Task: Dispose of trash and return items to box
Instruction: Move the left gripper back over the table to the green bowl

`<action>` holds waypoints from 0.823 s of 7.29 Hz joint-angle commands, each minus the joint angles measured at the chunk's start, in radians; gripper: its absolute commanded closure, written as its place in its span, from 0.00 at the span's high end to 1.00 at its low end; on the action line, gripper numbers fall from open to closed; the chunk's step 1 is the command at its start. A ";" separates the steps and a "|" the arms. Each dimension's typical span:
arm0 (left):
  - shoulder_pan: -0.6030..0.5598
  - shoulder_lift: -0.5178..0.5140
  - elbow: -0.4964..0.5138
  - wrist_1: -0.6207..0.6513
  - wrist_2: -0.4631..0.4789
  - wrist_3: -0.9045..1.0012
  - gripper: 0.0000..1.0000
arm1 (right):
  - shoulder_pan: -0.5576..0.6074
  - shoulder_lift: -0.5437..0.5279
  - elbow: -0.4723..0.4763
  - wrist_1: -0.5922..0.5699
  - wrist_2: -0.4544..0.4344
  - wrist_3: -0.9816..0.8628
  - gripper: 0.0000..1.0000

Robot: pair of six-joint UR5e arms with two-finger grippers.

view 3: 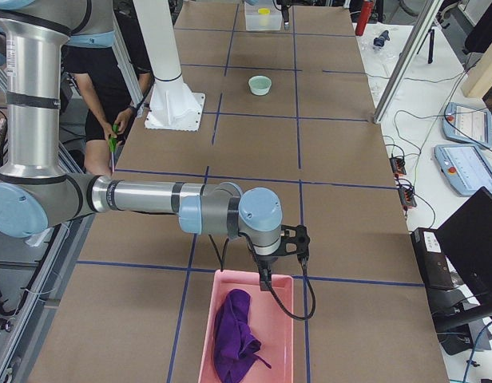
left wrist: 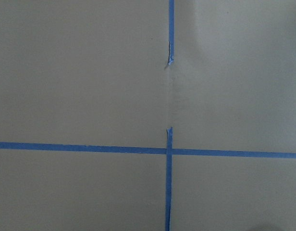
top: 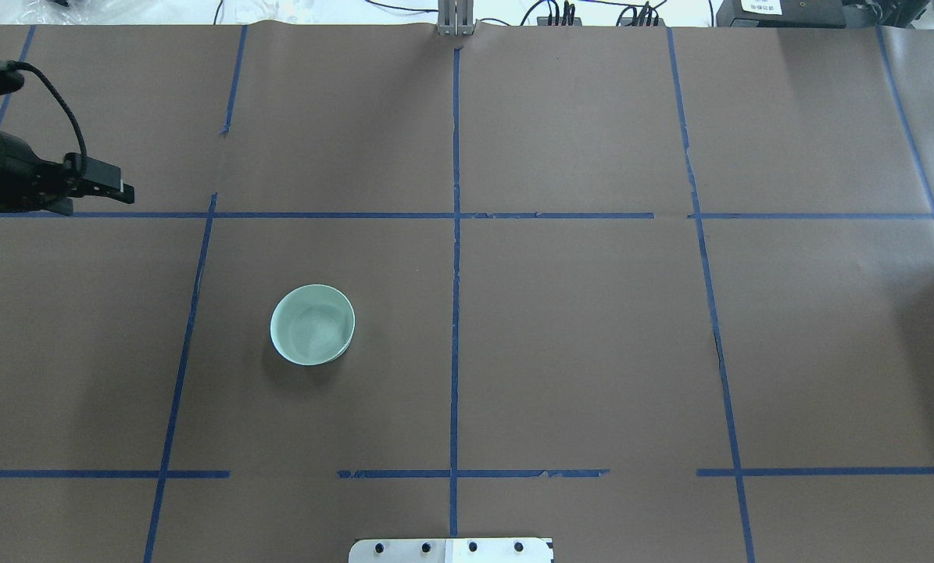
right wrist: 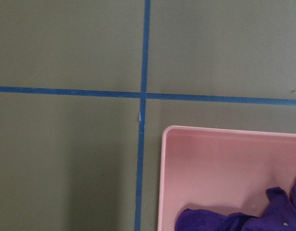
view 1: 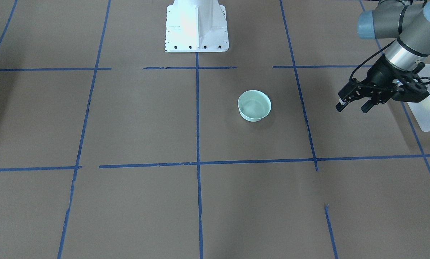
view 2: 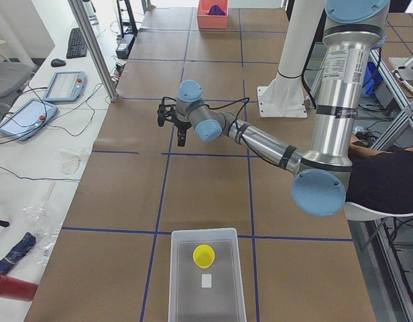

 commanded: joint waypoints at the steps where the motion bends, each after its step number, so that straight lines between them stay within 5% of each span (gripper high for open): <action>1: 0.147 -0.001 -0.009 -0.028 0.125 -0.156 1.00 | -0.068 0.006 0.045 0.004 0.006 0.033 1.00; 6: 0.431 -0.096 0.016 -0.018 0.344 -0.324 1.00 | -0.108 0.042 0.044 0.010 0.012 0.224 1.00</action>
